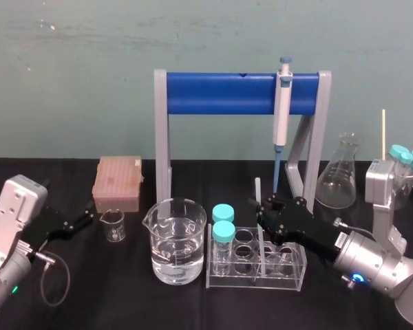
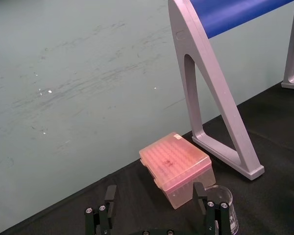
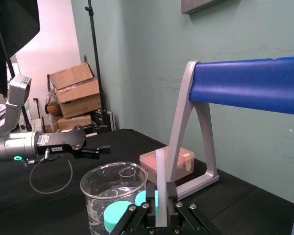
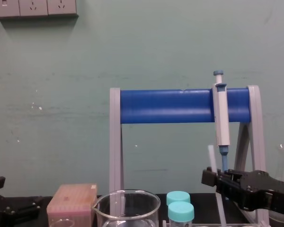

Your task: Pick up the stirring rod with one hand, then place it down.

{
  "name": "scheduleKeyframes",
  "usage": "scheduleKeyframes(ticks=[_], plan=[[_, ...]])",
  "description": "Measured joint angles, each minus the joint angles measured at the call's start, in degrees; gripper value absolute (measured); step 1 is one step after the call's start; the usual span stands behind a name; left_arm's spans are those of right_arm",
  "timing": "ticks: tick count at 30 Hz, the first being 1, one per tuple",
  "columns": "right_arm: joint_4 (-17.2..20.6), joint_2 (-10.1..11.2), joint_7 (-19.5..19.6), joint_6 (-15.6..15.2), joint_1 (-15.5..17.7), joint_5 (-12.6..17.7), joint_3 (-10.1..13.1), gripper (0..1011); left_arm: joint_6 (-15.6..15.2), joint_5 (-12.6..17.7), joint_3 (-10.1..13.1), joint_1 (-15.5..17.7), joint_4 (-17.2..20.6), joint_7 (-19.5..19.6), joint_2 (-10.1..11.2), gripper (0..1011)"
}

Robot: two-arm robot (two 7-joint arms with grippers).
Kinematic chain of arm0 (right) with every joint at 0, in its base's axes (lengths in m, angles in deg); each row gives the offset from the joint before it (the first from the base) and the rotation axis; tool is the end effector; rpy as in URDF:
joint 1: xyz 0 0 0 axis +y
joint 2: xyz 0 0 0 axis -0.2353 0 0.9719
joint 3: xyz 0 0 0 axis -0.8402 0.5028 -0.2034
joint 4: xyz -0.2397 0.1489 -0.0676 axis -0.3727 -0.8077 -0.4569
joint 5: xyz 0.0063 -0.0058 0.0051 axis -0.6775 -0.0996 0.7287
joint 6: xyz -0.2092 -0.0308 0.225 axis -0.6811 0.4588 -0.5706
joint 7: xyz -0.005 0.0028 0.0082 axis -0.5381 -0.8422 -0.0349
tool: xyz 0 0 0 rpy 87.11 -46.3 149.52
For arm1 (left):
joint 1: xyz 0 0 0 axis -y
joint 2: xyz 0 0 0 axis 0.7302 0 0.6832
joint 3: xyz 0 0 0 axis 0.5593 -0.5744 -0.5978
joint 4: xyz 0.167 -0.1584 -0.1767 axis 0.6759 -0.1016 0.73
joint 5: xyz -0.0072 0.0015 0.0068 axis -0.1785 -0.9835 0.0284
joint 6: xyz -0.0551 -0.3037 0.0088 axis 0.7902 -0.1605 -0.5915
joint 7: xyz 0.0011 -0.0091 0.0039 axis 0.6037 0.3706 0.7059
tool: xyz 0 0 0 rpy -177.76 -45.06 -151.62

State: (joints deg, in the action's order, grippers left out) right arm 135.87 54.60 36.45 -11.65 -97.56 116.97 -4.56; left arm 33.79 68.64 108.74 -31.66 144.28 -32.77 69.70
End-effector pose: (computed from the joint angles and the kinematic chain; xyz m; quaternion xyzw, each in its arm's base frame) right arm 0.4112 -0.0562 -0.3065 0.0478 -0.0070 -0.2940 0.9546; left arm 0.3581 0.0827 -0.3023 0.1414 -0.1324 0.5799 0.7913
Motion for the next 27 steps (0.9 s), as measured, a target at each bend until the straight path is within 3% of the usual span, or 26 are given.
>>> scheduleKeyframes(ticks=[10,12,17,21,27], plan=[[0.02,0.02,-0.06,0.0,-0.01,0.05,0.03,400,0.0,0.0,0.0,0.0,0.0,0.0,0.0,1000],[0.02,0.02,-0.07,0.0,-0.01,0.06,0.04,500,0.0,0.0,0.0,0.0,0.0,0.0,0.0,1000],[0.05,0.02,-0.11,0.01,-0.02,0.1,0.06,618,0.0,0.0,0.0,0.0,0.0,0.0,0.0,1000],[0.06,0.02,-0.15,0.01,-0.02,0.12,0.07,783,0.0,0.0,0.0,0.0,0.0,0.0,0.0,1000],[5.43,2.46,4.68,-6.05,1.24,-1.28,0.19,934,0.0,0.0,0.0,0.0,0.0,0.0,0.0,1000]])
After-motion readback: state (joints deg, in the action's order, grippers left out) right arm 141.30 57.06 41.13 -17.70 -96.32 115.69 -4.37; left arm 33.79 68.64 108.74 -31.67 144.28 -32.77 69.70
